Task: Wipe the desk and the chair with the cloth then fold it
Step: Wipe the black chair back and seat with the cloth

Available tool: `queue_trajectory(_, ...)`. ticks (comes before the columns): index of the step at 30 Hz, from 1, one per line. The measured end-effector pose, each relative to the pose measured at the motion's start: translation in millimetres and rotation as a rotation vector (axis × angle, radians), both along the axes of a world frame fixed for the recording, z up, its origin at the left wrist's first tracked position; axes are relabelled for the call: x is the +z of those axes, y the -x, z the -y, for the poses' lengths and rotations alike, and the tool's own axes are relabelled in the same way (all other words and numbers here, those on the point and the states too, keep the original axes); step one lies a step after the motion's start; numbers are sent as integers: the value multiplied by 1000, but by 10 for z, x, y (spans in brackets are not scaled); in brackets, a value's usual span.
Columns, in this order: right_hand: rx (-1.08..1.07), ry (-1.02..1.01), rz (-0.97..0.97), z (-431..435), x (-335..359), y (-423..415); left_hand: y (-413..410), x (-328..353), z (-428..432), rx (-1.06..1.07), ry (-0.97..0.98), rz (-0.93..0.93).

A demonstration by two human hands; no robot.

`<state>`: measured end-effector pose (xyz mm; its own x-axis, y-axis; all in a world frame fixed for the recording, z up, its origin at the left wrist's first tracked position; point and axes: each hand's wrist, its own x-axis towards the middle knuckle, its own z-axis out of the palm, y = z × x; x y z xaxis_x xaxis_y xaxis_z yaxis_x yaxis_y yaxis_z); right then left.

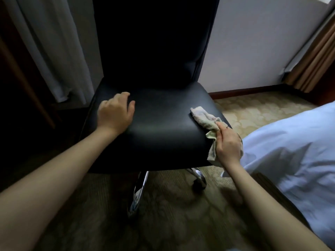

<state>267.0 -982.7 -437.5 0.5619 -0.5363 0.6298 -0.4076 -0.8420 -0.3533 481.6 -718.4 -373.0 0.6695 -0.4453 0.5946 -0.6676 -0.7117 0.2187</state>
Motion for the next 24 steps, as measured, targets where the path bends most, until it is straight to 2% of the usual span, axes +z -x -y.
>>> queue_trajectory(5, 195, 20, 57, -287, 106, -251, 521, -290, 146, 143, -22, -360)
queue_trajectory(8, 318, -62, 145, -390, 258, -412, 515, -565, 40, 158, -105, -264)
queue_trajectory(12, 394, -73, 204, -357, 459, -631, 319, -577, -44, 133, -88, -199)
queue_trajectory(14, 406, -108, 85, -355, 485, -749, 214, -577, -129, 98, -107, -195)
queue_trajectory(17, 382, -57, -277, -442, 399, -944, -40, -587, -290, 50, -153, -186)
queue_trajectory(21, 378, 9, -416, -699, 334, -1082, -322, -512, -405, 16, -173, -247)
queue_trajectory(24, 376, -142, -568, -907, 419, -1121, -316, -396, -342, 79, -186, -389)
